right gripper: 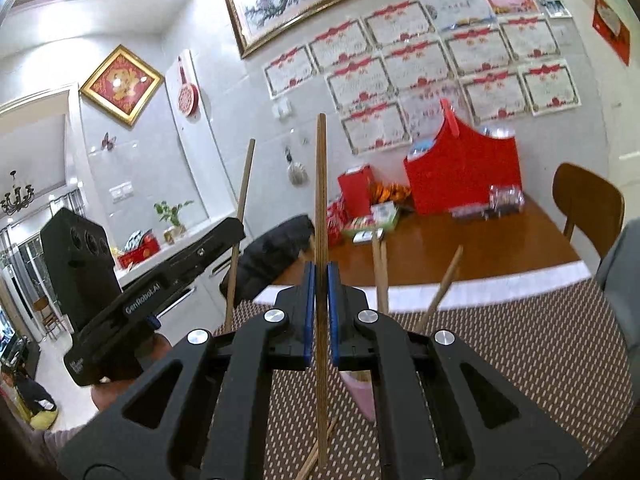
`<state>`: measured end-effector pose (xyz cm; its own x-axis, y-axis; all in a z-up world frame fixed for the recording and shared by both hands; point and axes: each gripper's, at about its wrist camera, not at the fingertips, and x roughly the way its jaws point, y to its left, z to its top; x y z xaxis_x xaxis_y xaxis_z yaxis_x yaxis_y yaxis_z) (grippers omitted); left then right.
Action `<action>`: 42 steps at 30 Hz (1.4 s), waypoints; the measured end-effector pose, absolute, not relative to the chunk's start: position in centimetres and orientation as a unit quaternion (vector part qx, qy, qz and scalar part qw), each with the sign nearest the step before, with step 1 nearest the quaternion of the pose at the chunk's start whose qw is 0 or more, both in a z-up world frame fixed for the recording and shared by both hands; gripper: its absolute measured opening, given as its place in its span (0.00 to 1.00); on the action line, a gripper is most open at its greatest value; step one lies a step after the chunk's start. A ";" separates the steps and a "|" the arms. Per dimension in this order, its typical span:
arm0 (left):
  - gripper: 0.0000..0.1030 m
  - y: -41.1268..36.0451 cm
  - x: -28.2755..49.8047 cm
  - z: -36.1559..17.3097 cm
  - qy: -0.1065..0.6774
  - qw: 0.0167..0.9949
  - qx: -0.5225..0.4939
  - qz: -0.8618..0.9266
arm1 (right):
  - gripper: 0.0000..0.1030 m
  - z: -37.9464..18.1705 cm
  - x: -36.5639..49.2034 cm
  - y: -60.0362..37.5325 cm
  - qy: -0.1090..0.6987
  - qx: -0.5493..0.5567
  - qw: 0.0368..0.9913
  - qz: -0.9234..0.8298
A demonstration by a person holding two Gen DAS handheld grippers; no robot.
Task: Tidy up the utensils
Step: 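Raise both held sticks up toward the pink cup, then lower both sticks into the pink cup and open both tools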
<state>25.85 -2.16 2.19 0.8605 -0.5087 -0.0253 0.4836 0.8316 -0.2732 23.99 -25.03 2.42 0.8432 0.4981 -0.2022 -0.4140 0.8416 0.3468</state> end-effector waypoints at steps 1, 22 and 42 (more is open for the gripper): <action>0.05 -2.4 26.2 2.3 0.043 0.955 -0.132 -0.264 | 0.06 2.7 24.3 -25.2 0.140 0.147 0.950 0.238; 0.05 -5.6 34.2 -2.5 0.034 0.957 -0.146 -0.249 | 0.06 2.1 33.0 -24.3 0.122 0.116 0.967 0.190; 0.63 -4.2 32.8 -5.6 0.075 0.964 -0.129 -0.221 | 0.91 -0.6 31.5 -25.2 0.134 0.152 0.962 0.182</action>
<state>32.77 -4.20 -5.60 0.8909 -0.4458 -0.0865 0.4072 0.8686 -0.2825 31.50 -25.21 -0.61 0.8977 0.3909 -0.2032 -0.3094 0.8877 0.3410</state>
